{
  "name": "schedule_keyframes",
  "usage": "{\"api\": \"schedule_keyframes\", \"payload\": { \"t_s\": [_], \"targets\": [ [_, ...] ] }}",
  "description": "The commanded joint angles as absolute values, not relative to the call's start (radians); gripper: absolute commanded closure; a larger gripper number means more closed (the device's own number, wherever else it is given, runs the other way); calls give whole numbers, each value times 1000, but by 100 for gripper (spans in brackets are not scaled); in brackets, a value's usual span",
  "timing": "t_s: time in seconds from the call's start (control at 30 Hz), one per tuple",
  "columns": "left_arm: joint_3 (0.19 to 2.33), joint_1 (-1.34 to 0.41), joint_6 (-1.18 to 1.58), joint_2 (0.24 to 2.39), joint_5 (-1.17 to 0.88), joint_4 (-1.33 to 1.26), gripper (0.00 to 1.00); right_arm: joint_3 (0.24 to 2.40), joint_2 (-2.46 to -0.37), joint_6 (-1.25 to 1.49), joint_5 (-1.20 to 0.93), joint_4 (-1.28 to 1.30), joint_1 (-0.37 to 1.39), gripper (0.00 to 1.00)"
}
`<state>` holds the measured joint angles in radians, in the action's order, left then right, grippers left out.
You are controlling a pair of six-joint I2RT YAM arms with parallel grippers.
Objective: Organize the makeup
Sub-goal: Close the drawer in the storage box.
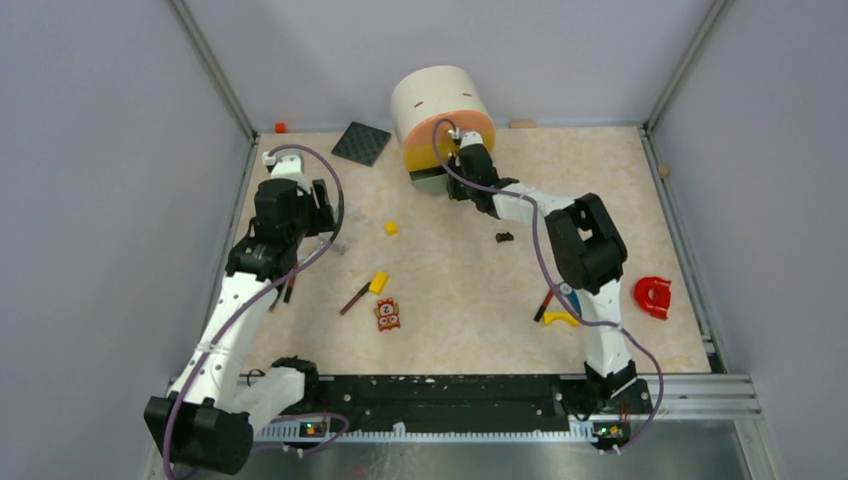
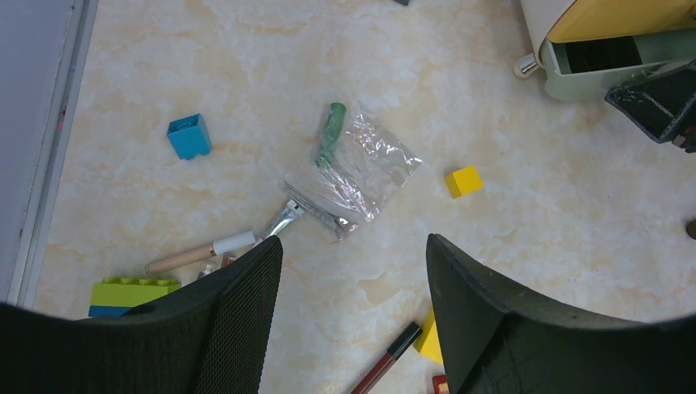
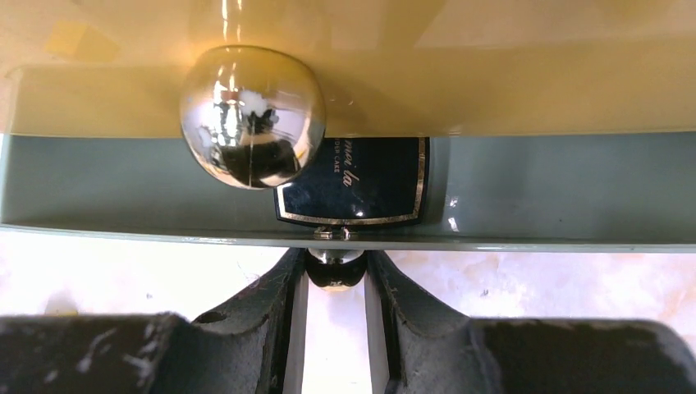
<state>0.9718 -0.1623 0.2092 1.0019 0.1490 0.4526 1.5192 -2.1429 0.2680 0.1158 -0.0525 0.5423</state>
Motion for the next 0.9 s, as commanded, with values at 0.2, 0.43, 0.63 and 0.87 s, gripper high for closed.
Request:
{"api": "schedule_keyframes", "payload": {
  "t_s": [0.2,0.43,0.63,0.87],
  "targets": [
    [969,-156,199,1000,144,408,29,1663,-2223,217,126,-205,530,69],
    [970,-156,198,999,145,408,29,1613,-2218,234,98,-304,528,56],
    [969,-156,199,1001,140,408,29,1580,-2221,241,106,-368,525,50],
    [970,-156,198,999,144,409,29,1590,-2234,266,67,-364,505,55]
  ]
}}
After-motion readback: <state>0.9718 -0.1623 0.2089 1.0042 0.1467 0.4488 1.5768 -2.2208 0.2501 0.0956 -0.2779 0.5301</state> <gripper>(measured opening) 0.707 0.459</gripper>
